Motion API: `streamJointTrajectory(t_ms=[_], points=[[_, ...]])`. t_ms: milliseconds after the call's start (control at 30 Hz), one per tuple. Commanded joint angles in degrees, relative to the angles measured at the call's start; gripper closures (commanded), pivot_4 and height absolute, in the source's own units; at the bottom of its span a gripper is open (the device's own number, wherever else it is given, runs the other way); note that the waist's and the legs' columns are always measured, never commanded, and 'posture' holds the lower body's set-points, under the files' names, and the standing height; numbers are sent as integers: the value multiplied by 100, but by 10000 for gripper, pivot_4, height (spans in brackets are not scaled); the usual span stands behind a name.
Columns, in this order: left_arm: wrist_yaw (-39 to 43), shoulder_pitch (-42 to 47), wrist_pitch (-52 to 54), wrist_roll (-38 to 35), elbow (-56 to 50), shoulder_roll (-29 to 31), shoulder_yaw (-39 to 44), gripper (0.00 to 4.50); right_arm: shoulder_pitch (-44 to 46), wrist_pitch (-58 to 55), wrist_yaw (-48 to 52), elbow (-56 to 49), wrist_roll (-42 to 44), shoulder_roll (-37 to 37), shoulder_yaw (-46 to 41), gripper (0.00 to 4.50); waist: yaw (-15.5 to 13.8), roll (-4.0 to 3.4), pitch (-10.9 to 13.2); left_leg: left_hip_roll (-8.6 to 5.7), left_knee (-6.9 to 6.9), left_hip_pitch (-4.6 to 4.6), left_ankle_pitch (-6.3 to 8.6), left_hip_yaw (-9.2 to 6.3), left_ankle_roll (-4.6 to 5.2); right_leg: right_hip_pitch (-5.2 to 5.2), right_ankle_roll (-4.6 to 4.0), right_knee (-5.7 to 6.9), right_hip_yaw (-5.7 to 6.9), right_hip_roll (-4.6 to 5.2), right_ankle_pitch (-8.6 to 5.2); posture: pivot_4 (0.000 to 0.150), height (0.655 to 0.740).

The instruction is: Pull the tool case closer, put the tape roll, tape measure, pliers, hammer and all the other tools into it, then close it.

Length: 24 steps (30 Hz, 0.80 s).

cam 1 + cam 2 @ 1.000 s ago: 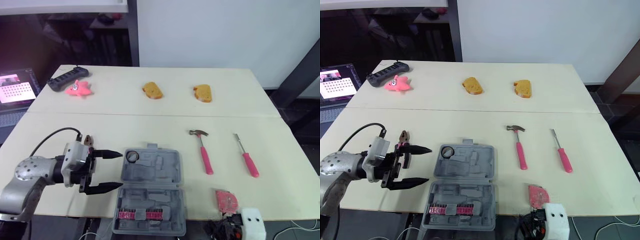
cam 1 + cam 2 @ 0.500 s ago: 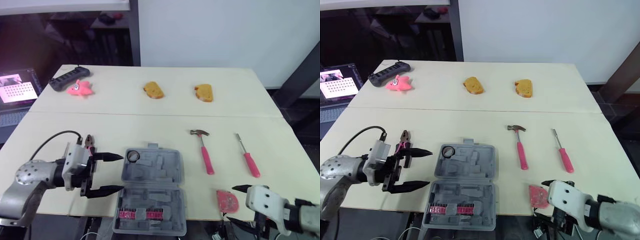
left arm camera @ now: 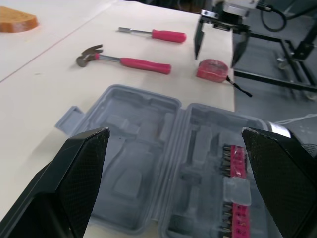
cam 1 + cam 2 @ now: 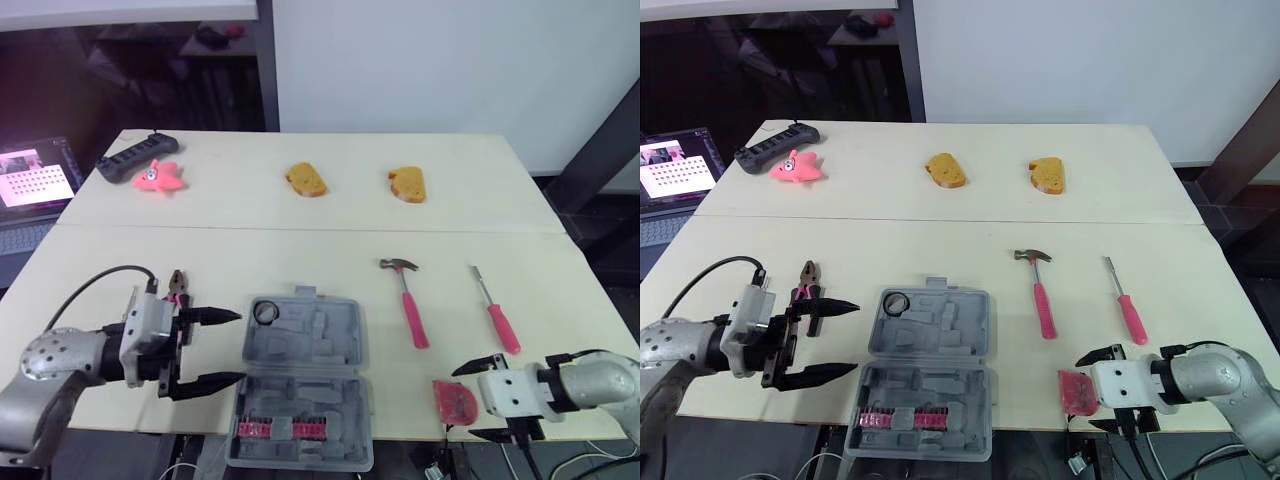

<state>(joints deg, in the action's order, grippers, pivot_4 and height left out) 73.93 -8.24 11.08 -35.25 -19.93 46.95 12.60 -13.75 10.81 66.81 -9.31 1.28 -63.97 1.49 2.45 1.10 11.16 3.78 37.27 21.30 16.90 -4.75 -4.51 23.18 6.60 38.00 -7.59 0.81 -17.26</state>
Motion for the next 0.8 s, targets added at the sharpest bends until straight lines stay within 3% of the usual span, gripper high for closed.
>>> streamJointTrajectory(t_ms=[33,333,433,500,700,800], points=[[-63,-100,14,-78,-272,46,155,0,61,-25,-48,-35,-33,99,50,594,3,0,0,0,0,0,0,0,0,0,0,0,0,0,0,1500,7400],[-118,-143,65,-102,-323,71,203,0,231,-425,-284,62,-449,359,422,594,4,1,-3,0,-1,-3,0,-1,0,0,0,2,0,-2,0,1500,7400],[-105,-154,47,-88,-308,73,206,0,217,-426,-272,42,-420,357,395,8591,4,3,-3,0,-1,-3,0,-1,0,-1,0,2,0,-2,0,1500,7400],[-102,-138,48,-85,-294,75,200,0,211,-419,-259,38,-400,359,384,16400,10,3,-4,0,0,-4,0,-1,0,-2,-1,3,0,-2,1,1500,7400],[-135,-15,51,-62,-189,54,162,0,439,-575,-155,-308,-111,287,178,16358,14,1,-2,0,0,-6,0,-1,0,-3,-1,3,0,-2,1,1500,7400],[-193,57,54,-54,-62,44,214,0,1096,-1615,165,-1213,635,199,64,16358,25,-12,4,0,0,-8,0,-1,0,-3,-1,9,0,-2,2,1500,7400]])
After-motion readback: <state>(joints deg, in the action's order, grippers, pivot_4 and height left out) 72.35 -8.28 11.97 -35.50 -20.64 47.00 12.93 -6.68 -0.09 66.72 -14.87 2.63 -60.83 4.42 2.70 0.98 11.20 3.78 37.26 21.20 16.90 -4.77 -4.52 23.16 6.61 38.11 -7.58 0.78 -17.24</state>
